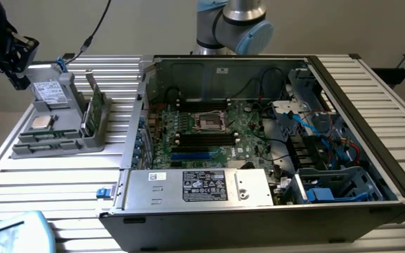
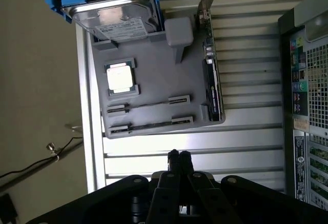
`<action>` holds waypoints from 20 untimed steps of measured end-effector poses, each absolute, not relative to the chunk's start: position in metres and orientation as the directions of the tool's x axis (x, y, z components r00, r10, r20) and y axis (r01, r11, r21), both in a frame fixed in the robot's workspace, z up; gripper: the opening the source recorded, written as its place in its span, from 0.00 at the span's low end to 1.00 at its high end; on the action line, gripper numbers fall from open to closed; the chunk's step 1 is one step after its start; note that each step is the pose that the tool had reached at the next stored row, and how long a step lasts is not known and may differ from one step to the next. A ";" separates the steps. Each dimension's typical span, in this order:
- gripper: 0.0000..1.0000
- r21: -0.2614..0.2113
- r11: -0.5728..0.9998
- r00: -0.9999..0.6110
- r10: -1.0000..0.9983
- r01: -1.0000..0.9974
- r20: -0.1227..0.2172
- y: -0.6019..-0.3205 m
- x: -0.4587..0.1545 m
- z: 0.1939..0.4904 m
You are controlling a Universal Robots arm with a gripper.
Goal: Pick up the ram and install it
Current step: 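Pick up the ram and move it above insertion slot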
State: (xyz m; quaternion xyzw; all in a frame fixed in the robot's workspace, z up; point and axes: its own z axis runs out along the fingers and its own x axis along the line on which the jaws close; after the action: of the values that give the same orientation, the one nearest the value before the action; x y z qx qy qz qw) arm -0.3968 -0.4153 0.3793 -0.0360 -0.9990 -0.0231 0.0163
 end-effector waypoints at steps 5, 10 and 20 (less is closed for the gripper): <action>0.10 0.045 0.996 -0.997 0.071 0.073 0.034 -0.415 -0.397 0.379; 0.10 0.045 0.998 -0.999 0.033 0.034 0.035 -0.415 -0.397 0.379; 0.10 0.045 0.988 -0.988 -0.149 -0.148 0.036 -0.415 -0.397 0.379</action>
State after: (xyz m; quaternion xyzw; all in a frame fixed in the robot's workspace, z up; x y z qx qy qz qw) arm -0.3968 -0.4153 0.3791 0.0745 -0.9968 -0.0212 0.0195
